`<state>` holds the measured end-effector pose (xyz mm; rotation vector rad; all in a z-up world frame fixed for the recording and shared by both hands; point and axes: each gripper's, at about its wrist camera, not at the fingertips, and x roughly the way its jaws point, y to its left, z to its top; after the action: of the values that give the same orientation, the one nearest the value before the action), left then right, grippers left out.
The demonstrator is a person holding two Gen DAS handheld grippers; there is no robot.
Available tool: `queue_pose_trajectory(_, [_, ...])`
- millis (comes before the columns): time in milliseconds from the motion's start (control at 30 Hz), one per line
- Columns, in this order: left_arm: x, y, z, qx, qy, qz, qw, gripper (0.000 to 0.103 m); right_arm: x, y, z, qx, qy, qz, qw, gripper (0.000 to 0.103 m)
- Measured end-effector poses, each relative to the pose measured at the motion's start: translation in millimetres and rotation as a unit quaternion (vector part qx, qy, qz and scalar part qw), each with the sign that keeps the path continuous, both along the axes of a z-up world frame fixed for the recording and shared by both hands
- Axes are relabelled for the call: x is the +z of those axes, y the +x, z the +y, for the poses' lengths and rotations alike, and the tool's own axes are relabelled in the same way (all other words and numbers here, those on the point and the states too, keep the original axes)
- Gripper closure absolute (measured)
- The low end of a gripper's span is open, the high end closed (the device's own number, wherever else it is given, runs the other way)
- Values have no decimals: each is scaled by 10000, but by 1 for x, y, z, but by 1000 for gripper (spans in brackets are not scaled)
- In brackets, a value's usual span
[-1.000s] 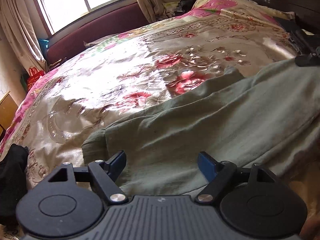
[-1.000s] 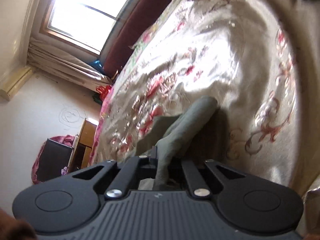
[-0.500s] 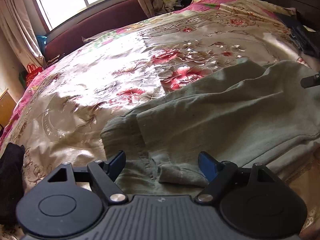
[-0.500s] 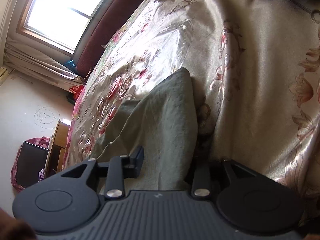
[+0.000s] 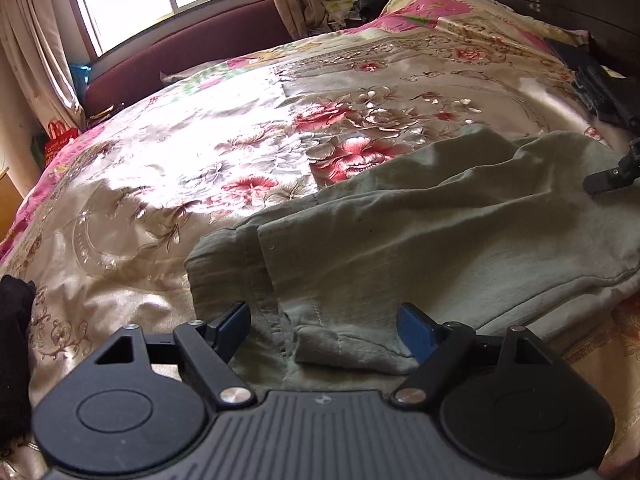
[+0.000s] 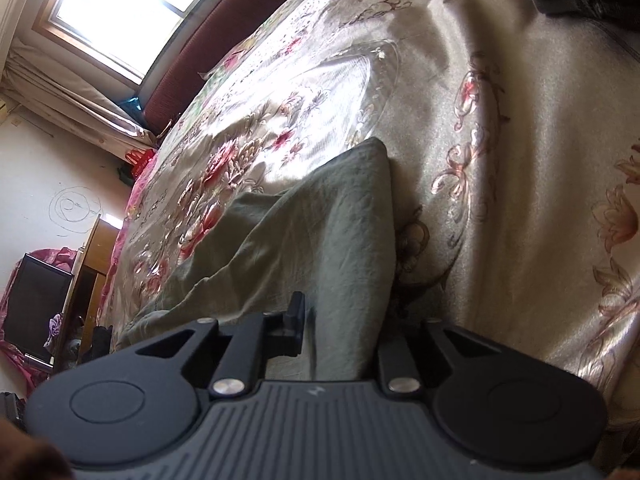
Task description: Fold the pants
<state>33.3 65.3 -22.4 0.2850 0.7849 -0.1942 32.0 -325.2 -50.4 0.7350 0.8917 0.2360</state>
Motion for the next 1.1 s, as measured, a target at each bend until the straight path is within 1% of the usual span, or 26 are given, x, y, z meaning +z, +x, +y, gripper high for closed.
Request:
queue_pose_trajectory(33, [-1,4,4,34,-137,131,9998,9,-1,1,0,-16,44,10,10000,81])
queue_pose_trajectory(100, [-2,10,6,83,-324,299,9990,9,-3,2,2,-3,83,-3,10000,73])
queue_pose_trajectory(133, [-2,13,7,97,-420,396,9983,9,-3,2,3,5,75,-12,10000,72])
queue_pose_trajectory(167, [-2,14,6,121,-465,470,9977,9,-2,2,5,14,56,-25,10000,69])
queue_pose_trajectory(200, [-1,14,6,127,-492,493,9975,12,0,2,6,38,29,-43,10000,67])
queue_pose_trajectory(233, [1,11,7,79,-530,491,9974,19,1,2,7,75,-9,-65,10000,67])
queue_pose_trajectory(300, [3,5,9,3,-610,491,9969,28,2,1,9,160,-97,-104,9998,67])
queue_pose_trajectory(333, [4,3,8,-2,-594,484,9971,31,1,1,9,191,-118,-117,9997,67])
queue_pose_trajectory(400, [2,4,8,41,-493,485,9976,34,-1,2,9,168,-82,-102,9998,67])
queue_pose_trajectory(500, [6,7,13,137,-599,579,9964,35,-1,2,7,165,-24,-115,9998,67])
queue_pose_trajectory(567, [6,10,16,98,-709,716,9949,32,-1,2,7,240,-20,-159,9996,66])
queue_pose_trajectory(600, [3,12,15,84,-690,773,9946,30,-2,2,7,263,-16,-174,9995,65])
queue_pose_trajectory(667, [1,13,13,108,-644,796,9947,30,-4,3,9,256,-22,-169,9995,63])
queue_pose_trajectory(700, [2,11,10,100,-591,768,9952,32,-4,3,10,247,-30,-175,9995,62])
queue_pose_trajectory(800, [5,7,13,177,-631,697,9954,54,-5,2,9,229,-2,-205,9995,61])
queue_pose_trajectory(833, [7,6,16,232,-669,684,9951,65,-4,2,8,210,23,-210,9996,62])
queue_pose_trajectory(867, [9,6,19,269,-689,678,9950,68,-3,1,8,189,28,-216,9996,62])
queue_pose_trajectory(967, [14,3,26,269,-827,630,9942,71,3,-4,10,167,-221,-272,9992,61])
queue_pose_trajectory(1100, [15,-1,28,188,-798,569,9950,72,20,-14,21,248,-903,-471,9945,59])
